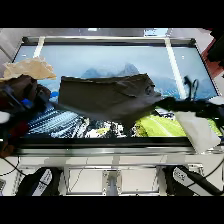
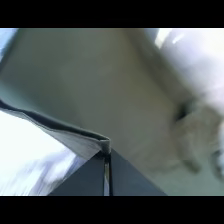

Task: Fold the shirts.

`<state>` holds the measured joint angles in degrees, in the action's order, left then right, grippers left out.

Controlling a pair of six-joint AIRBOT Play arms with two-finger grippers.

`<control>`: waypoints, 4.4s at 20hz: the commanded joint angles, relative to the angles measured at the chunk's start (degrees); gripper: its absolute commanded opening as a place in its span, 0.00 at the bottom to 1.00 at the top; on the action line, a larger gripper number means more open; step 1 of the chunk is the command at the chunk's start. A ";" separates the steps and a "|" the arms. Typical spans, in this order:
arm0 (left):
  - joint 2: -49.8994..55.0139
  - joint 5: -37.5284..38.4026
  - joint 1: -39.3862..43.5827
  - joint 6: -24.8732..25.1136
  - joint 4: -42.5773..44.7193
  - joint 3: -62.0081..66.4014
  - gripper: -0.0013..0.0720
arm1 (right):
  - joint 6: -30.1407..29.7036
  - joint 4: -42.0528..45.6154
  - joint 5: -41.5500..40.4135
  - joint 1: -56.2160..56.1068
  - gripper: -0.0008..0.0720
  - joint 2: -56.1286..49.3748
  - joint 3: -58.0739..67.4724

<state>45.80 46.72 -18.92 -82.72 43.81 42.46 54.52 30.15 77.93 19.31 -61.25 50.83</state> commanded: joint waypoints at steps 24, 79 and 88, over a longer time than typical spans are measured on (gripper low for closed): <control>17.18 17.92 9.18 2.14 14.03 42.58 0.03 | 8.15 8.44 0.09 -4.70 0.04 -8.59 41.27; 12.50 24.63 17.51 -9.46 45.13 4.28 0.75 | 15.30 32.15 3.41 0.28 0.39 -7.19 -12.90; 10.03 24.70 17.53 -9.16 38.88 4.15 0.75 | 10.82 23.30 1.53 0.04 0.39 -7.21 -26.97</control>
<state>56.31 71.46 -1.41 -92.01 84.20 47.03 66.39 55.70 79.90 19.49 -68.60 27.03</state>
